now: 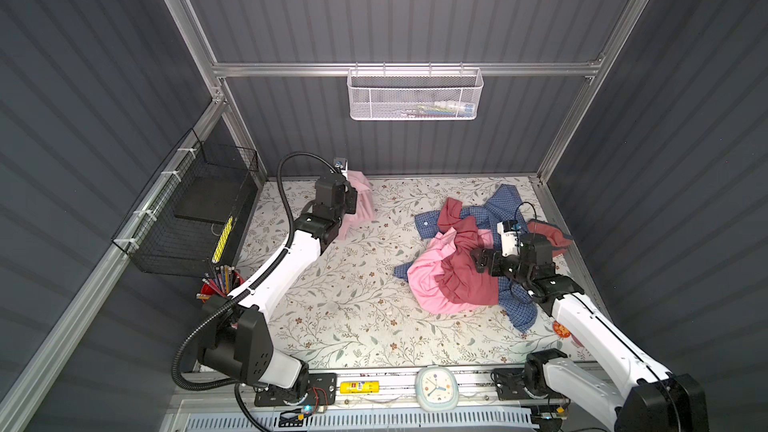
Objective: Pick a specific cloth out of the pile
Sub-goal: 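Pull the pink shirt away from the pile with the left gripper, then lower the pink shirt onto the clear table area with the left gripper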
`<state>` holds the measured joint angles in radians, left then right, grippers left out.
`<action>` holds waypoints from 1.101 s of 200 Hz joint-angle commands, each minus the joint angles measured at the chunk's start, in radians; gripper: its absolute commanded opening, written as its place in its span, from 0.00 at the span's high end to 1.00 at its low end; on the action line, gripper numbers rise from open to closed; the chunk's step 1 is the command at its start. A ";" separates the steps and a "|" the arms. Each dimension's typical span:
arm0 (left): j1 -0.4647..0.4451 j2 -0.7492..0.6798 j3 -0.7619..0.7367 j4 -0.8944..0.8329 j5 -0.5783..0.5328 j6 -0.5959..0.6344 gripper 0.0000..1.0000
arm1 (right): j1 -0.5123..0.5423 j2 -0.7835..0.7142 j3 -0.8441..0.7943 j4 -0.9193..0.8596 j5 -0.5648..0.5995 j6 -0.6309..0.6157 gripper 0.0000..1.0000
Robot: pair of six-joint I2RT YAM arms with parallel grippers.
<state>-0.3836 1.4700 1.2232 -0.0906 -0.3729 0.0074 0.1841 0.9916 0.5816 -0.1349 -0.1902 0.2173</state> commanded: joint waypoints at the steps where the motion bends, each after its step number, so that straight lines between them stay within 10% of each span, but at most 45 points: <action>1: 0.023 -0.027 -0.025 0.010 -0.041 -0.018 1.00 | 0.005 -0.016 0.000 -0.004 0.014 -0.012 0.01; 220: 0.081 0.305 -0.081 -0.143 0.040 -0.137 1.00 | 0.004 -0.053 0.009 -0.039 0.113 -0.069 0.01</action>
<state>-0.3122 1.7309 1.1053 -0.1692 -0.3656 -0.0933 0.1844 0.9562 0.5816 -0.1520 -0.0971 0.1707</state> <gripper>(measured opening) 0.119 0.991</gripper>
